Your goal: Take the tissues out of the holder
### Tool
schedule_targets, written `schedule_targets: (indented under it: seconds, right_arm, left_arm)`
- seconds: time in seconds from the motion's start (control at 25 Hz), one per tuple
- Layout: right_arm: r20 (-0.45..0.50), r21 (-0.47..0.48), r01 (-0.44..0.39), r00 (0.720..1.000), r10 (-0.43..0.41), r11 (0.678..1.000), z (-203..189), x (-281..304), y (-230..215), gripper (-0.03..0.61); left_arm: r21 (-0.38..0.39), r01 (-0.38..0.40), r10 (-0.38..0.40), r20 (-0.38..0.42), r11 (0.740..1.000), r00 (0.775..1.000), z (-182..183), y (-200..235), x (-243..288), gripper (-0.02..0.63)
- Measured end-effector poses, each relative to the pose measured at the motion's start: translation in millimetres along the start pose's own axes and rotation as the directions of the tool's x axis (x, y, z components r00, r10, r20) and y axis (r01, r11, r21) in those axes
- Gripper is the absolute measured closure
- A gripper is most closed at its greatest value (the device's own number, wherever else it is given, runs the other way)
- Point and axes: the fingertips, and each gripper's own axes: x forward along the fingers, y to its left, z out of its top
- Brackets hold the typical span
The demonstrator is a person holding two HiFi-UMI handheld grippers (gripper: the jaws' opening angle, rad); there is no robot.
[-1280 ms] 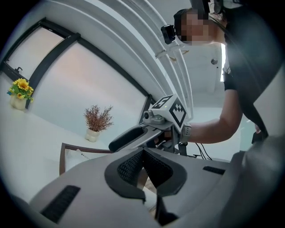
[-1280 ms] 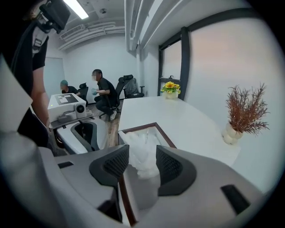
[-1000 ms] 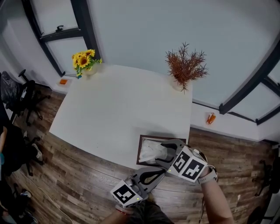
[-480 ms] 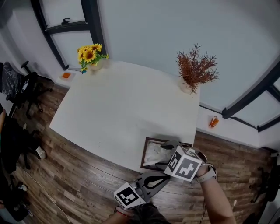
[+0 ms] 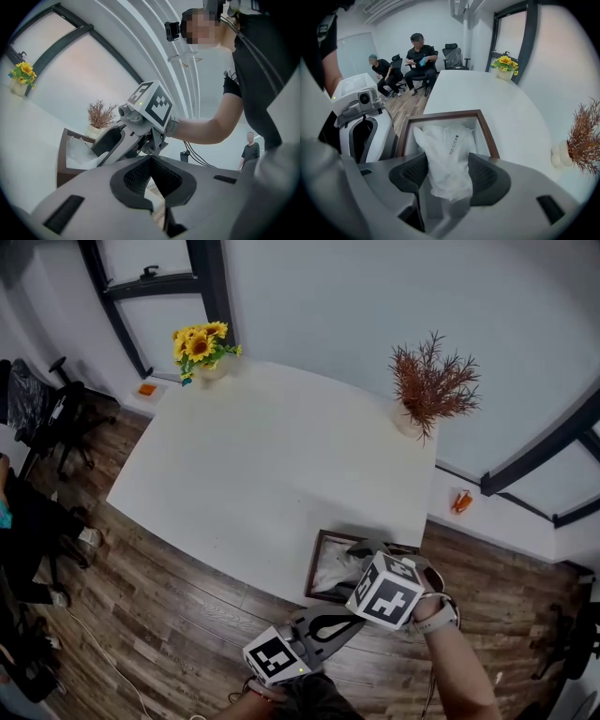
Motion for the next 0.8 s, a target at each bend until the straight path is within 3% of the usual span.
schedule_targets:
  seconds: [0.08, 0.48, 0.8]
  right_arm:
    - [-0.004, -0.013, 0.005, 1.0, -0.005, 1.0, -1, 2, 0, 0.315]
    - [0.065, -0.011, 0.031, 0.997, -0.03, 0.999, 2, -3, 5, 0.527]
    - [0.146, 0.049, 0.057, 0.987, -0.064, 0.997, -3, -26, 3, 0.543]
  left_arm:
    - [-0.006, -0.004, 0.004, 0.001, 1.0, 1.0, -1, 0, -1, 0.606]
    - [-0.026, -0.027, 0.027, -0.001, 0.999, 1.0, -1, 4, -6, 0.607]
    - [-0.033, -0.045, 0.045, 0.0, 0.998, 0.999, 8, 6, -9, 0.607]
